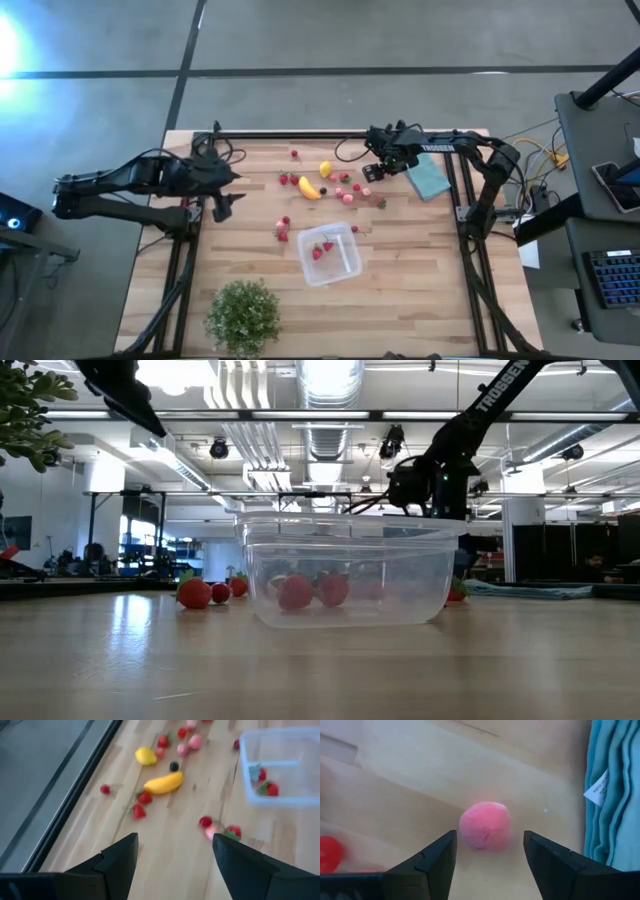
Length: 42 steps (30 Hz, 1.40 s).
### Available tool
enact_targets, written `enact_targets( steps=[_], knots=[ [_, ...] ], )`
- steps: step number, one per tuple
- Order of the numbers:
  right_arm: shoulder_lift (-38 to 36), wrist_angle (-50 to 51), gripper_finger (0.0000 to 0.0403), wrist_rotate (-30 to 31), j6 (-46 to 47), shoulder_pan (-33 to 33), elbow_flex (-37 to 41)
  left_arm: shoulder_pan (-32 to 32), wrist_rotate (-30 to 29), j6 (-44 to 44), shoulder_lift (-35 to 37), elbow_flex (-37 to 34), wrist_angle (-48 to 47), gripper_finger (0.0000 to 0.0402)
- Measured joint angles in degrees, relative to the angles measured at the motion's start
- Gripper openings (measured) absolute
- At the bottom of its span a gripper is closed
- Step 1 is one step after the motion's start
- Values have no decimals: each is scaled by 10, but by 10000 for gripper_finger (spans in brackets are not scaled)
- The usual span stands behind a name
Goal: Pick and placing Produce into tupperware
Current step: Put the peach into the transparent bin
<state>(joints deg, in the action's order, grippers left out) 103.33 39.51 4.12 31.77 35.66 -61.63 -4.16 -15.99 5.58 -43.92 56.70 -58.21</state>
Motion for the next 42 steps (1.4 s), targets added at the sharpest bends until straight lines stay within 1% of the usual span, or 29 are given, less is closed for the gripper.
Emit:
enact_targets(
  steps=[5,11,14,21,24,28,31,34,37,42],
  knots=[
    [0,-19,221,5,22,0,1,0,-2,0,-3,-4,2,242],
    [0,-31,216,5,23,0,0,0,-2,0,-2,-7,2,242],
    [0,-31,196,5,23,0,1,0,-2,0,0,-9,2,242],
    [0,-29,131,5,23,0,1,0,-8,0,-1,-11,3,242],
    [0,-18,120,-4,23,0,0,0,-8,0,-4,-14,7,242],
    [-4,17,122,-41,22,-10,-3,0,-8,0,-14,-20,8,242],
    [-22,37,124,-63,10,-36,-8,0,-8,-1,-28,-21,9,242],
    [-63,40,123,-78,8,-72,-13,0,-8,-3,-44,-21,15,242],
    [-104,47,124,-82,19,-116,-18,0,-8,-3,-61,-20,25,242],
    [-159,46,127,-121,39,-200,-30,0,-5,-4,-82,-20,26,242]
  ],
)
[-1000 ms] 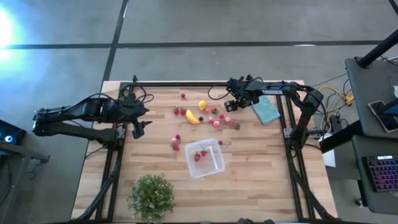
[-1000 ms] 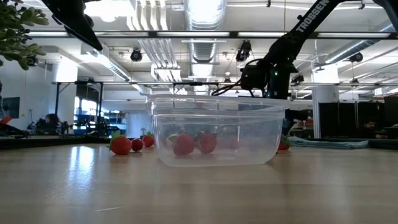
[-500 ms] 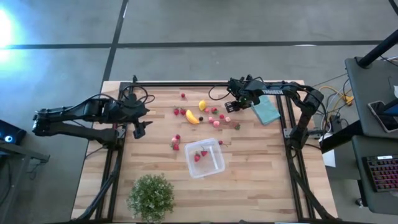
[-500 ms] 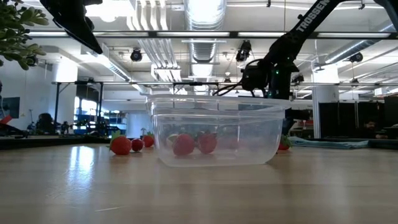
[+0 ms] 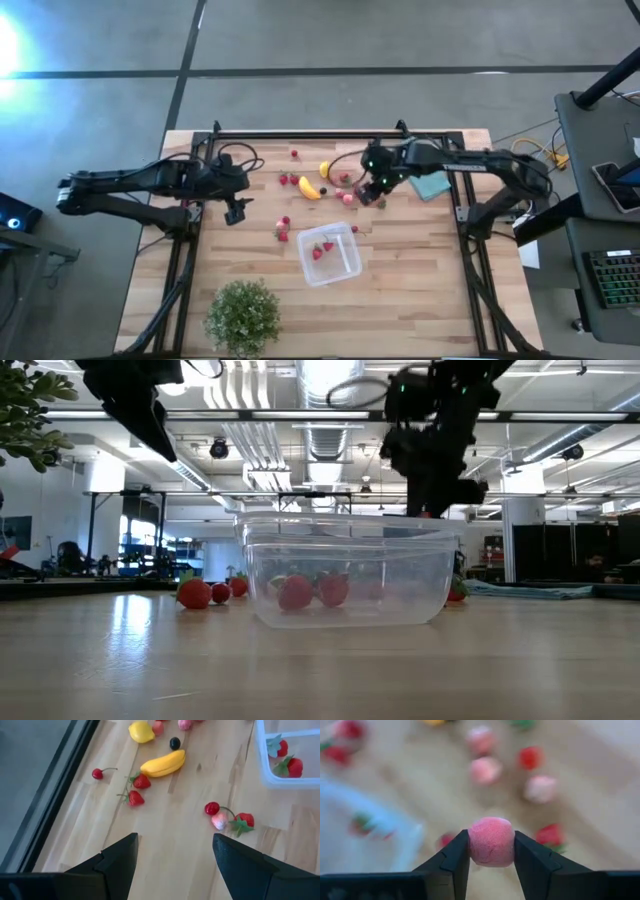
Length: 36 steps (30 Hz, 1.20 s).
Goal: Pick and placing Produce into tupperware
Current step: Put the peach into the transparent bin, then put the strawberry into the transparent bin
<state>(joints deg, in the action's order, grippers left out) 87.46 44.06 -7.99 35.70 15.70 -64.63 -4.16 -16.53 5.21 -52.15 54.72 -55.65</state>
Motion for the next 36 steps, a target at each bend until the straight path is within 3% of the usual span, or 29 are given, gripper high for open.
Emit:
enact_targets(
  steps=[10,21,25,32,36],
  knots=[
    [44,-71,133,-11,-2,-158,-12,0,17,22,-8,0,36,242],
    [125,-101,133,-5,-80,-231,-85,0,31,94,-4,0,59,242],
    [149,-100,165,54,-135,-262,-107,1,52,94,-10,0,58,242],
    [158,-100,249,236,-158,-290,-148,0,68,18,-30,-14,56,242],
    [151,-72,282,261,-109,-273,-176,0,103,6,-53,-16,62,242]
  ],
)
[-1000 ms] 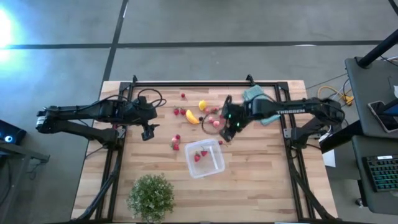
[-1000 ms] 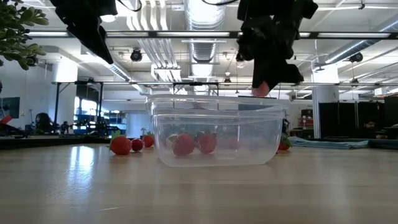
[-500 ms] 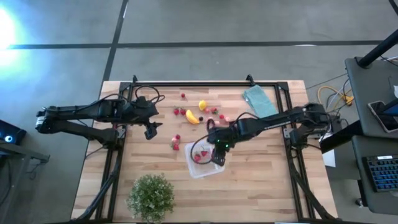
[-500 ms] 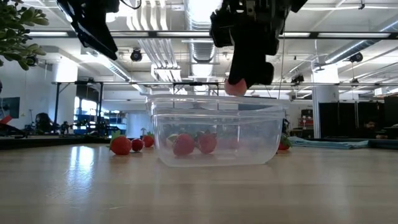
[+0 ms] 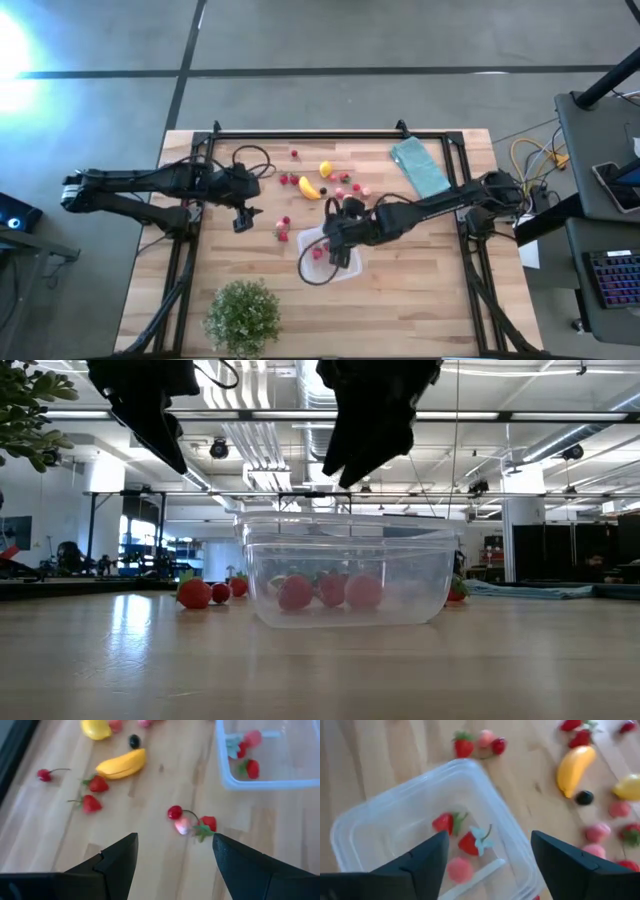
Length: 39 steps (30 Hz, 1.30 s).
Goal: Pick and placing Produce into tupperware
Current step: Put the strawberry into the transparent bin
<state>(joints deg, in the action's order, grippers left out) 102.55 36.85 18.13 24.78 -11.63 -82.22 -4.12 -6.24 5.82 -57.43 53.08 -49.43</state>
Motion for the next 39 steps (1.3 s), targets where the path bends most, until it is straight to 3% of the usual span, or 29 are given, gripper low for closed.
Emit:
enact_targets(
  steps=[6,14,22,32,39],
  knots=[
    [-49,67,302,15,64,33,-41,0,43,-153,-69,-2,15,242],
    [-188,107,306,184,129,30,-55,0,55,-287,-189,-12,32,242],
    [-306,175,305,310,191,3,-55,12,80,-290,-250,-18,95,242],
    [-330,291,303,317,249,-1,-53,50,93,-258,-250,-34,174,242],
    [-330,307,303,316,251,-1,-49,76,101,-242,-287,-40,194,242]
  ],
)
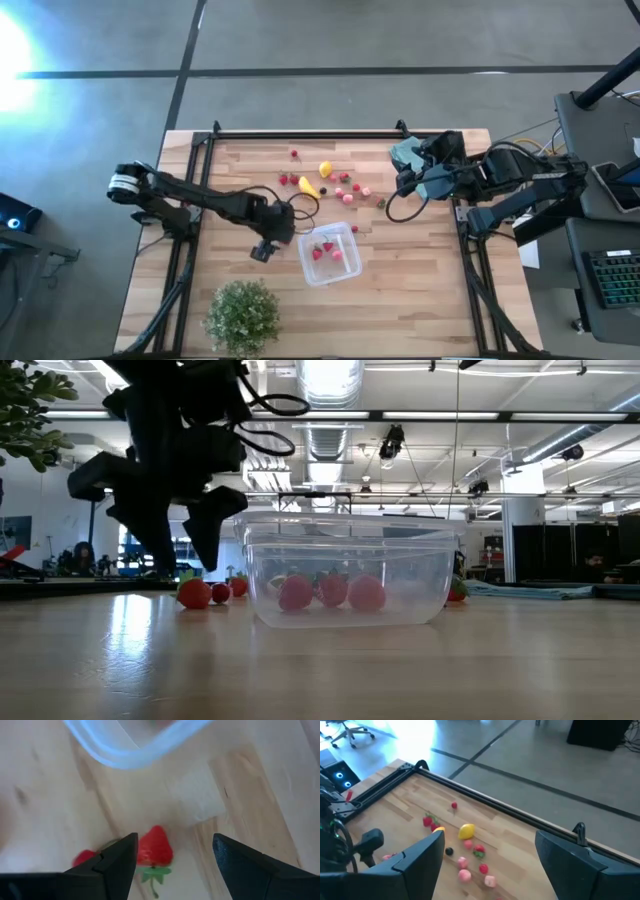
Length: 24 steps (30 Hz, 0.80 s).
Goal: Pick and placing Produce into tupperware
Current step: Put the strawberry into the transparent bin
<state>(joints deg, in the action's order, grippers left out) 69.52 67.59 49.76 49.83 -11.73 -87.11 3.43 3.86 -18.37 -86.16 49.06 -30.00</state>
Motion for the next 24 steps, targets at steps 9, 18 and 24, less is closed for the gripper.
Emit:
enact_targets(
  steps=[9,18,24],
  knots=[
    [0,14,295,-1,-5,0,0,1,-46,17,-58,4,11,242],
    [0,21,291,-1,-4,0,0,1,-46,21,-59,3,7,214],
    [0,21,285,-1,-3,0,0,1,-46,21,-49,2,6,146]
  ],
)
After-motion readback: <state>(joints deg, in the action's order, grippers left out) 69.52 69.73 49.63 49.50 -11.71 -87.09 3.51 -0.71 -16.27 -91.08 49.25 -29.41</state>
